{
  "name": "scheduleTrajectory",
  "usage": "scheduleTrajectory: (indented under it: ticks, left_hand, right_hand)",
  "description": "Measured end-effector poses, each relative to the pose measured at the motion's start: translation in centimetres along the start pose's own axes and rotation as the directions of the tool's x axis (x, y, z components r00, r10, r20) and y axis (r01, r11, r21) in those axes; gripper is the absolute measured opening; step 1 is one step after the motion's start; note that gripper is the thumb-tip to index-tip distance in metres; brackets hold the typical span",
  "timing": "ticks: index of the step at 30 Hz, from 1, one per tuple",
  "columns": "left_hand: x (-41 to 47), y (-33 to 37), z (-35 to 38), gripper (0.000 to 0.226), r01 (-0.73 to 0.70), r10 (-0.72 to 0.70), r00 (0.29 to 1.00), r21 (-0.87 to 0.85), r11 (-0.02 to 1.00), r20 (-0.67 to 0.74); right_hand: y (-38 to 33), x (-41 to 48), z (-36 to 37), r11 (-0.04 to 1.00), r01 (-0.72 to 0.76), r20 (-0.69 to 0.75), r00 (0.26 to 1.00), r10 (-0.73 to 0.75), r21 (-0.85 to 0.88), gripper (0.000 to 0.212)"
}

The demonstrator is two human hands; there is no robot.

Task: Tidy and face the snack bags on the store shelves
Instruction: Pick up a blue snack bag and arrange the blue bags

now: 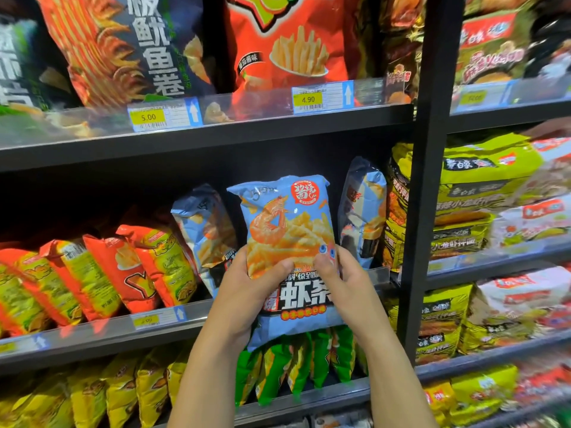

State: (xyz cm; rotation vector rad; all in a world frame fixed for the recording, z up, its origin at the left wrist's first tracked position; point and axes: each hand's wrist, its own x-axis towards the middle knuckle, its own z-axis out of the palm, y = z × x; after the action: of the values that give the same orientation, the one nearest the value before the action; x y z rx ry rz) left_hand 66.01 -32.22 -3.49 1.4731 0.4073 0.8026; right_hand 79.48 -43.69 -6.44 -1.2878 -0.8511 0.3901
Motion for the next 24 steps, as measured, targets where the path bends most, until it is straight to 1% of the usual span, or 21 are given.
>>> scheduleTrajectory:
  ticks: [3, 6, 10, 14, 16, 18, 22, 24]
  left_hand:
    - [1.6, 0.2, 0.4, 0.056, -0.034, 0.034, 0.998, 0.004, 0.999, -0.048]
    - [3.5, -0.1, 0.7, 0.058, -0.043, 0.044, 0.992, 0.011, 0.999, -0.118]
    - [5.8, -0.9, 1.0, 0.059, -0.019, 0.020, 0.973, 0.007, 1.000, -0.230]
    - [7.8, -1.2, 1.2, 0.067, -0.041, 0.041, 0.939, 0.007, 0.999, -0.343]
    - [8.4, -1.0, 1.5, 0.062, -0.079, 0.094, 0.899, 0.053, 0.995, -0.428]
    - [9.1, -1.1, 1.7, 0.059, -0.105, 0.162, 0.855, 0.142, 0.984, -0.492]
    - [10.2, -2.1, 1.2, 0.065, -0.107, 0.268, 0.785, 0.305, 0.946, -0.558]
    - [10.5, -2.6, 0.9, 0.064, -0.096, 0.318, 0.753, 0.381, 0.920, -0.576]
  right_hand:
    - [0.5, 0.8, -0.5, 1.000, 0.004, -0.009, 1.000, -0.005, -0.003, 0.071]
    - [0.8, 1.3, -1.0, 0.997, -0.001, -0.033, 0.999, -0.002, -0.073, 0.083]
    - [1.1, 1.9, -1.4, 0.995, 0.000, -0.065, 0.998, -0.007, -0.103, 0.083]
    - [1.2, 2.6, -1.6, 0.990, 0.003, -0.073, 0.997, -0.013, -0.143, 0.084]
    - [1.2, 3.0, -1.6, 0.986, 0.002, -0.076, 0.997, -0.015, -0.164, 0.088]
    - [1.3, 3.4, -1.5, 0.980, 0.007, -0.077, 0.997, -0.023, -0.200, 0.091]
    - [1.7, 4.2, -1.5, 0.950, 0.018, -0.087, 0.995, -0.048, -0.311, 0.084]
    - [1.7, 4.6, -1.5, 0.927, 0.026, -0.100, 0.993, -0.068, -0.375, 0.084]
